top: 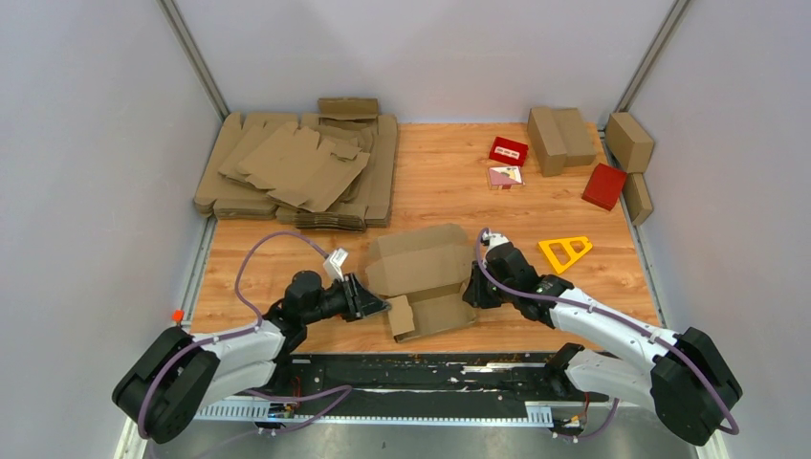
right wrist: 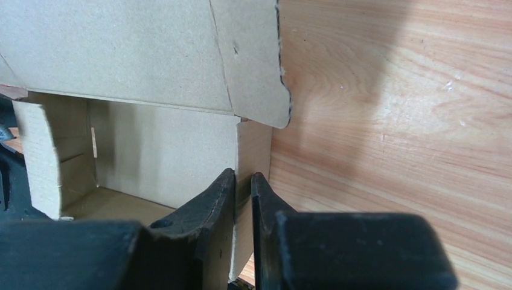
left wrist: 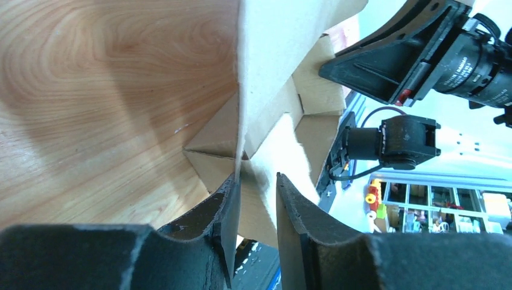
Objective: Fold the paper box
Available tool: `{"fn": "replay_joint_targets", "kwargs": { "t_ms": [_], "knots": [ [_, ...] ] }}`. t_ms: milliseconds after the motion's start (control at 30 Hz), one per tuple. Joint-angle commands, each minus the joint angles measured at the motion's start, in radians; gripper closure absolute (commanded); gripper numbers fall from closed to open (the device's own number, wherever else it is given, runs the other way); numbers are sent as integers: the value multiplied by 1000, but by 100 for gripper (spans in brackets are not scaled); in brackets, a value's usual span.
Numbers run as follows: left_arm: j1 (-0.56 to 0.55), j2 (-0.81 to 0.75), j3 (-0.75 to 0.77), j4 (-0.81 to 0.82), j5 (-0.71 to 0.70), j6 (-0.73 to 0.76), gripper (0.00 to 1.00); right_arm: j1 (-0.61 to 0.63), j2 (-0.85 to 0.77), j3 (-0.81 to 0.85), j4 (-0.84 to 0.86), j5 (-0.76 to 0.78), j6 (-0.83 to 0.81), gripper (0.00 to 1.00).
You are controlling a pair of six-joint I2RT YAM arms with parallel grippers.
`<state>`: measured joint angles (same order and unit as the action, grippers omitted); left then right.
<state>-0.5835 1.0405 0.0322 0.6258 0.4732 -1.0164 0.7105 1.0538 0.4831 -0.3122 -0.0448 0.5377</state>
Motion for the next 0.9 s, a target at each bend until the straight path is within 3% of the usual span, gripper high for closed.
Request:
{"fn": "replay_joint_targets", "kwargs": {
  "t_ms": [0,233,400,633,867],
  "knots": [
    [-12,-31,-15,63,1,-33,66,4,-15,3,41,17,24,84],
    [-50,-4,-12,75,-31,-40,65,5,-8,-5,83,17,70,88],
    [-83,22,23,-8,-64,-6,63,5,-7,2,80,20,69,88],
    [-153,-27,135,-284,-182,99,56,7,-10,9,63,32,70,89],
    [-186,-22,248,-529,-281,201,74,39,-6,16,64,44,87,89]
  ]
}}
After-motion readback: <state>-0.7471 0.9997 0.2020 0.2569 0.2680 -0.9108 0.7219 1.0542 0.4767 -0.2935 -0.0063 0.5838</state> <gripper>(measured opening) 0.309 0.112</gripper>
